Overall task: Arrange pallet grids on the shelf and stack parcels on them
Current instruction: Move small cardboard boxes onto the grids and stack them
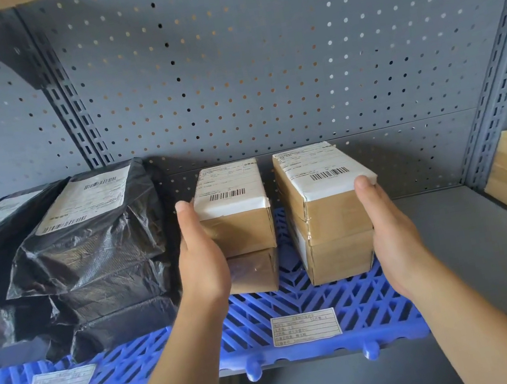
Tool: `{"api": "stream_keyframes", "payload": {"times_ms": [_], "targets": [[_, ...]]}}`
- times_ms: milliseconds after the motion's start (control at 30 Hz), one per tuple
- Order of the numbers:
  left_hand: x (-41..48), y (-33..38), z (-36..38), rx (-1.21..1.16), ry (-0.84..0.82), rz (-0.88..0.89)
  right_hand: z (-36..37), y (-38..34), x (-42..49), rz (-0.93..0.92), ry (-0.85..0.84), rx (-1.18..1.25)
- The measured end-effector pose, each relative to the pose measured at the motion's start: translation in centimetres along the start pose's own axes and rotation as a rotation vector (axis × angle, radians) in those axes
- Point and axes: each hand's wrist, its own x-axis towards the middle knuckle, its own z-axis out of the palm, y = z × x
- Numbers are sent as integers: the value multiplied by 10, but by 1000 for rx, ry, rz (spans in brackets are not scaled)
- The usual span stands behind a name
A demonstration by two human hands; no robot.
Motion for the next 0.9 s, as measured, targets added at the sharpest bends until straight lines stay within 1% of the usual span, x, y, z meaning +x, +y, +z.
{"api": "stream_keyframes", "payload": {"times_ms": [233, 400, 500, 700, 900], "targets": [[-2, 1, 8, -39, -101, -25, 15, 4, -5, -22, 25, 27], [-1, 1, 8, -27, -140, 30, 20, 9, 1, -8, 36, 70], [0, 1, 8, -23, -177, 29, 18, 10, 4, -28, 21, 64], [4, -1, 7, 14, -208, 33, 12, 13, 10, -84, 17, 62], [1, 4, 11, -4, -213, 24, 13, 14, 13, -120, 35, 71]]}}
